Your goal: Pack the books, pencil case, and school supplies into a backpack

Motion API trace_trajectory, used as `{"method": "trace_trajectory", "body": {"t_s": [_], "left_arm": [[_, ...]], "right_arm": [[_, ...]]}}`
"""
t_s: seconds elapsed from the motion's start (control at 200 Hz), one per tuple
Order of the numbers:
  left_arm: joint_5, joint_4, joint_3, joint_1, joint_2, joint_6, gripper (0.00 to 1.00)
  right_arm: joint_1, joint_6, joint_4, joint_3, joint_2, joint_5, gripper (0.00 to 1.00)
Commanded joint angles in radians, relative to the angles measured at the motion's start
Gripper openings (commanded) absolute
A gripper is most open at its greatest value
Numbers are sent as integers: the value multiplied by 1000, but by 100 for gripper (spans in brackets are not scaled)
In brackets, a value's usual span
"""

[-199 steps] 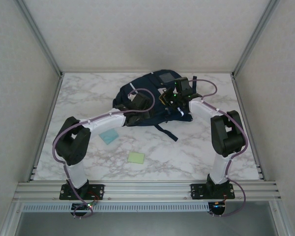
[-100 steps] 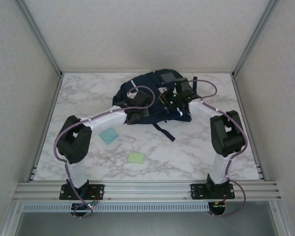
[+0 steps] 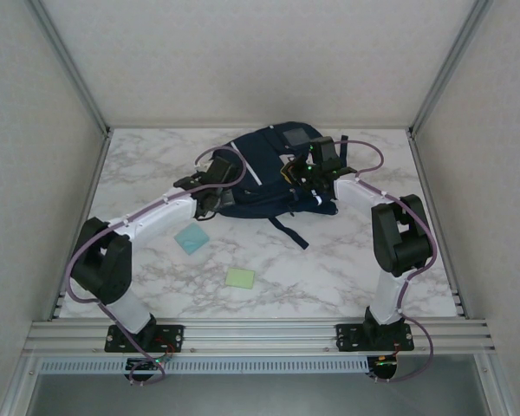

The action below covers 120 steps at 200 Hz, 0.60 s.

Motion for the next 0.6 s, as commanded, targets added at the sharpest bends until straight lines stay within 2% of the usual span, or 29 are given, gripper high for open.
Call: {"method": "trace_trajectory", "body": {"t_s": [0.0,0.075,0.155,0.415,0.596], "left_arm": [[151,131,-36,-14,-69,-76,66],[197,205,-54,-27,-71,-115,71],[195,217,-32,-45,-38,-117,72],[207,240,20,-83,86,-103,73],[159,251,53,-92,146,-73,72]], "right_arm": [[-1,-11,45,42,-30,-39,0],[-1,-9,45,44,-27,-43,0],[-1,-2,53,44,-28,-49,0],[-1,2,57,47,-41,-54,0],[0,16,79,37,-41,-66,0]]}}
